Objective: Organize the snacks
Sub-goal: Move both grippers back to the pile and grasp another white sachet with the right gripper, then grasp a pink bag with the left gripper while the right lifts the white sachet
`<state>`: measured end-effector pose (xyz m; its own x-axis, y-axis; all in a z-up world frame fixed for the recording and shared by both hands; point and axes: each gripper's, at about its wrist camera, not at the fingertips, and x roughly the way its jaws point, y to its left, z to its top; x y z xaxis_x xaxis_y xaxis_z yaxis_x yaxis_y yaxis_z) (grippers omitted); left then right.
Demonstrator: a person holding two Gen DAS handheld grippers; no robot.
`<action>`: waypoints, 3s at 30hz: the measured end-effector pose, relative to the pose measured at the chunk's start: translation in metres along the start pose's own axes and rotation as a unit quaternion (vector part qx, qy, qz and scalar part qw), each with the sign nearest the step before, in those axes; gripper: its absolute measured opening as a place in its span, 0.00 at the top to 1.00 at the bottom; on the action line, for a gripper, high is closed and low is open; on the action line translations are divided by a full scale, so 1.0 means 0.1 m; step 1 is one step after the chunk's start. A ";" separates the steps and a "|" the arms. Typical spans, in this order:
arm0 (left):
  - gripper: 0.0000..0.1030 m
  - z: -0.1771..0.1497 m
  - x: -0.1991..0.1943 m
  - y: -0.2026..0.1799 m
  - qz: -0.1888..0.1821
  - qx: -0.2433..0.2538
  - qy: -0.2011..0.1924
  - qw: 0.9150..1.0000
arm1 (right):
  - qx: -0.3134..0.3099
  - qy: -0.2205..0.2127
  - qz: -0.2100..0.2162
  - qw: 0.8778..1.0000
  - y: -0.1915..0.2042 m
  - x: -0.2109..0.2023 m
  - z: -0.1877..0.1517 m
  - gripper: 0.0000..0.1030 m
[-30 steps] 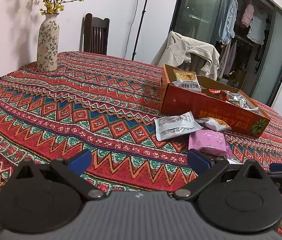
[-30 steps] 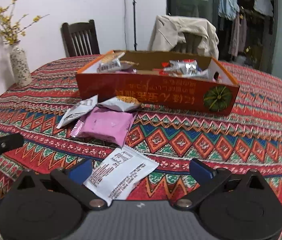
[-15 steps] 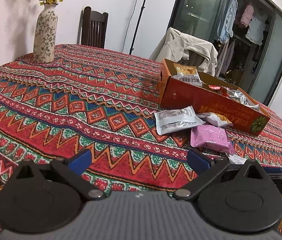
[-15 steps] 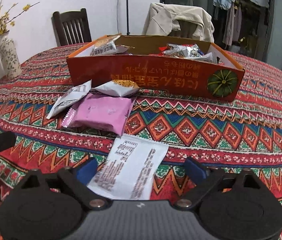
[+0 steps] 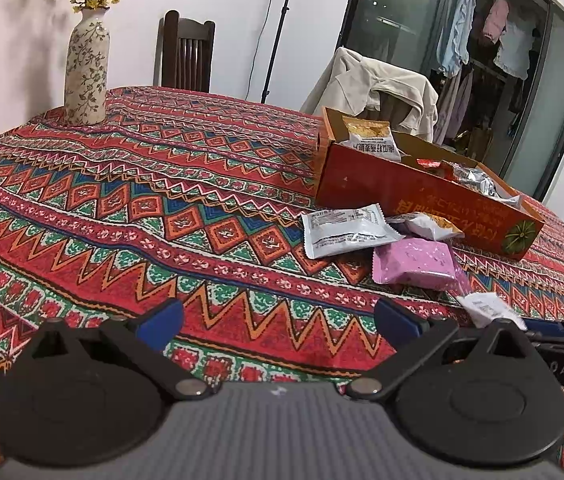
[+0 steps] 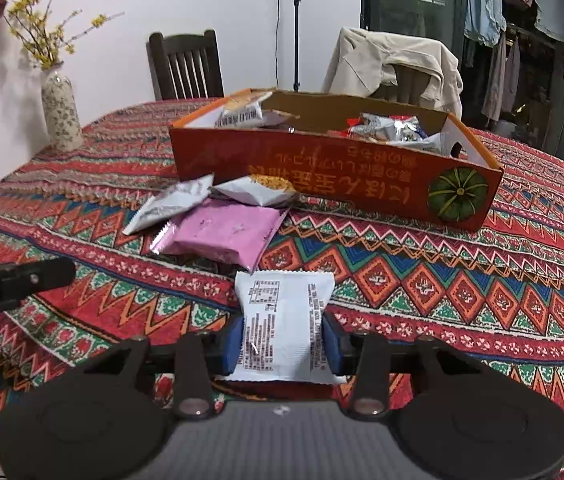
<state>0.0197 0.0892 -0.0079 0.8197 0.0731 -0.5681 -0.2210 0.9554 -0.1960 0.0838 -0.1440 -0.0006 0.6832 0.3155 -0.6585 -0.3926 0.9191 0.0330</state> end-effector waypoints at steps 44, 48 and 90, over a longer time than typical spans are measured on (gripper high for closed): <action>0.00 0.37 1.13 -1.50 0.056 0.071 0.094 0.991 | 0.047 -0.126 0.023 0.991 -1.20 0.23 0.35 0.61; 0.00 0.34 1.17 -1.51 0.064 0.074 0.089 0.991 | 0.041 -0.126 0.024 0.991 -1.18 0.21 0.35 0.61; 0.27 0.74 0.20 -1.42 -0.021 0.059 -0.041 0.997 | 0.024 -0.183 -0.016 0.983 -1.00 -0.20 0.72 0.61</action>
<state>0.1066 -0.0236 0.0677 0.8682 0.0507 -0.4936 -0.1261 0.9847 -0.1207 0.1537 -0.2255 0.0634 0.8744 0.3410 -0.3452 -0.3427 0.9376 0.0583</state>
